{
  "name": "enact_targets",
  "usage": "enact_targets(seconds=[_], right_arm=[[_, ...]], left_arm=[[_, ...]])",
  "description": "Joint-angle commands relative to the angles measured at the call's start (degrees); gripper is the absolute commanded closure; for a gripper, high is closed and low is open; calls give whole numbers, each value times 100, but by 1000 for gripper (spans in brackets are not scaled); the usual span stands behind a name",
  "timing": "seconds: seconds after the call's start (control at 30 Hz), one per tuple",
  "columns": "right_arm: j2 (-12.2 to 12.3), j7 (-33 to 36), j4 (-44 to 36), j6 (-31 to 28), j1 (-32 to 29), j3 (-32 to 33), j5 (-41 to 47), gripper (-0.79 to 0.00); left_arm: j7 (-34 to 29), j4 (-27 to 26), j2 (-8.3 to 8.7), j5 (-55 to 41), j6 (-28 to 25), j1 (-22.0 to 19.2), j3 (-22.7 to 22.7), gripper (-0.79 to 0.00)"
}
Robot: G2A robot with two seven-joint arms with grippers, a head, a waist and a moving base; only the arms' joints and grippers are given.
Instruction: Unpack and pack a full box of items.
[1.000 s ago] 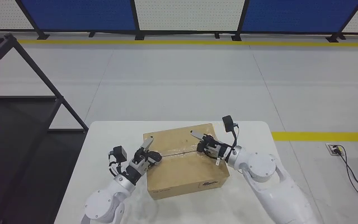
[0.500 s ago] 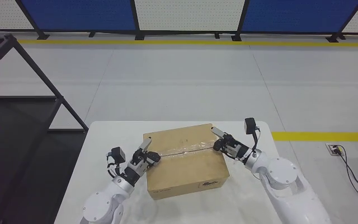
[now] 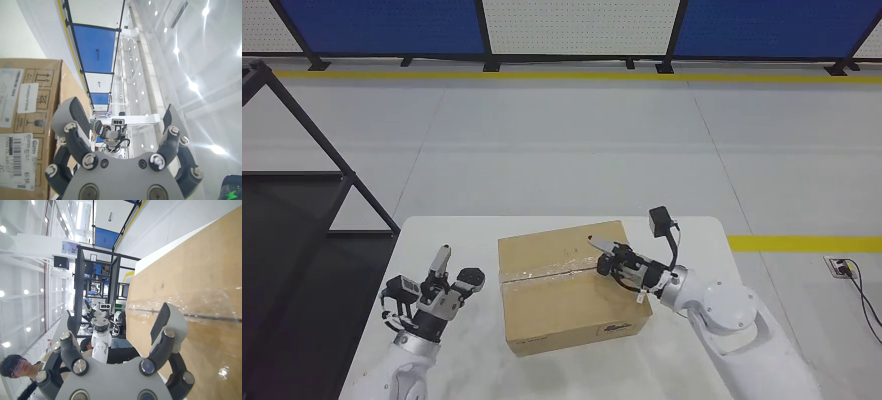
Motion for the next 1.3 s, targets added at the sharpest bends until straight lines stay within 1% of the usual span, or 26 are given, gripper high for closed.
enact_targets(seconds=[0.0, 0.07, 0.13, 0.43, 0.53, 0.67, 0.87, 1.03, 1.27], right_arm=[[-72, -53, 114, 19, 205, -285, 24, -785], [-145, 13, 239, 59, 393, -517, 156, -785], [-161, 67, 283, 91, 459, -574, 172, -785], [-161, 67, 283, 91, 459, -574, 172, -785], [-212, 123, 239, 46, 453, -789, 194, -785], [-403, -13, 481, 83, 804, -1308, 348, -785], [-767, -388, 1200, -79, 1353, -1972, 742, -785], [-1057, -530, 1797, -251, 1693, -2350, 1081, -785], [-1456, -425, 2374, -359, 2105, -2871, 1260, -785]], left_arm=[[38, -60, 2, -215, -208, 231, -214, -785], [63, -115, -1, -476, -397, 451, -391, -785], [-12, -190, -3, -601, -575, 693, -493, -785], [-12, -190, -3, -601, -575, 693, -493, -785], [8, -212, -8, -670, -521, 685, -465, -785], [144, -257, -27, -1025, -550, 666, -536, -785], [172, -236, -33, -1531, -694, 808, -874, -785], [172, -236, -33, -1531, -694, 808, -874, -785], [172, -236, -33, -1531, -694, 808, -874, -785]])
